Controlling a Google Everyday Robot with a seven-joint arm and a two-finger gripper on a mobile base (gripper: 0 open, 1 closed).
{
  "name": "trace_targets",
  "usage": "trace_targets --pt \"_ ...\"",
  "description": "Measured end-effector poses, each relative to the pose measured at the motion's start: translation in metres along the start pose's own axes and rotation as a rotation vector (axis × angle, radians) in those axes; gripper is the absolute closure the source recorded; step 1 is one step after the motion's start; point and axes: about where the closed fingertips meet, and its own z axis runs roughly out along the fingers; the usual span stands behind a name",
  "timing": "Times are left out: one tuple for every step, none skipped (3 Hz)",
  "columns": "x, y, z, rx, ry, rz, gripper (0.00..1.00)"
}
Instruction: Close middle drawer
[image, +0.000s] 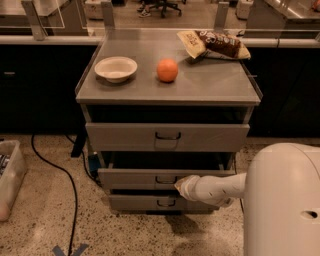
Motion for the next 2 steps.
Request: trace_targets --pt "-0.004 -0.012 0.003 0.021 0.001 0.007 1.00" --pt "-0.007 -0.026 0.007 0.041 0.000 0.005 1.00"
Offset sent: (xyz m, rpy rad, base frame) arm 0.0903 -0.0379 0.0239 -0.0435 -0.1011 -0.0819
